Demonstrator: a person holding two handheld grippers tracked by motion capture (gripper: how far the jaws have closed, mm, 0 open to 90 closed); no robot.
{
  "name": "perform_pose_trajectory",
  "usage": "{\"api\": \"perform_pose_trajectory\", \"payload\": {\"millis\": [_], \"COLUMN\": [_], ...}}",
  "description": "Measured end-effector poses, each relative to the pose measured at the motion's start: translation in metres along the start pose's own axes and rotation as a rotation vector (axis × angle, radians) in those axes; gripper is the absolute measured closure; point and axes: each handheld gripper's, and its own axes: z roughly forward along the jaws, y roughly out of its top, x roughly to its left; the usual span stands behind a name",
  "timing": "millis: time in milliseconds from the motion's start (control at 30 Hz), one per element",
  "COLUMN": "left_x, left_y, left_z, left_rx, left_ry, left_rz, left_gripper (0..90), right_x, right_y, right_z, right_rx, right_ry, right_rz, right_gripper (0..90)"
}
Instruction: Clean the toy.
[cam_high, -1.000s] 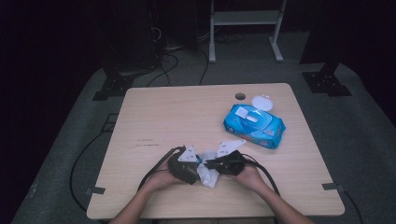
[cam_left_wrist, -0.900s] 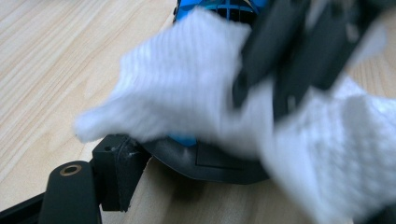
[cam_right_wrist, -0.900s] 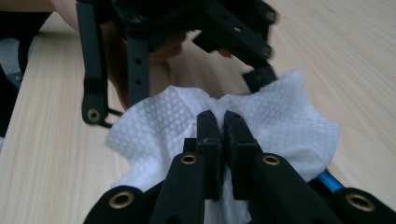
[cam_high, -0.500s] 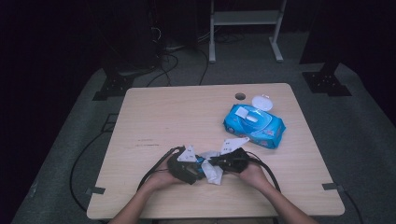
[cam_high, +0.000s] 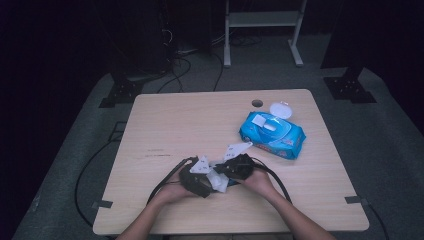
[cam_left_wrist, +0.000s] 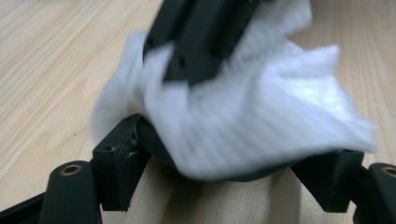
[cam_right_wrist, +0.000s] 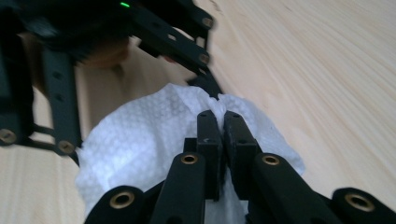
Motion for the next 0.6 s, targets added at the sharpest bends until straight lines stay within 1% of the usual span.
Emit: {"api": "perform_pose_trajectory", "payload": {"millis": [100,167,267,333,367,400,467,533,600], "left_x": [0.0,0.0,0.0,0.0,0.0,0.0,0.0,0.001,0.0], "left_y": [0.0,0.0,0.0,0.0,0.0,0.0,0.0,0.0,0.0], "left_z": [0.0,0.0,0.0,0.0,0.0,0.0,0.0,0.0,0.0], "left_rx": [0.001,0.0,-0.001,-0.001,-0.001,-0.002,-0.005,-0.004,-0.003], "left_ry": [0.001,0.0,-0.001,-0.001,-0.002,-0.004,-0.005,-0.005,-0.003], "left_rz": [0.001,0.0,0.0,0.001,0.0,0.0,-0.001,0.0,0.0], "left_gripper": [23.9,23.8,23.9,23.9,23.9,23.9,23.9,24.0,23.9], "right_x": [-0.007,-0.007,-0.001,0.001,0.0,-0.002,-0.008,-0.015,-0.022], "right_y": [-0.004,-0.003,0.002,0.003,0.003,0.001,-0.004,-0.009,-0.014], "right_z": [-0.006,-0.005,0.005,0.008,0.007,0.004,-0.004,-0.013,-0.018], "right_rx": [0.0,-0.003,-0.009,-0.003,-0.002,0.0,-0.003,0.001,0.004], "right_ry": [-0.02,-0.003,0.034,0.033,0.035,0.032,0.006,-0.023,-0.036], "right_rz": [0.027,0.041,0.033,0.017,0.016,0.02,0.026,0.045,0.065], "right_gripper": [85.7,85.6,85.6,85.7,85.7,85.7,85.7,85.7,85.7]}}
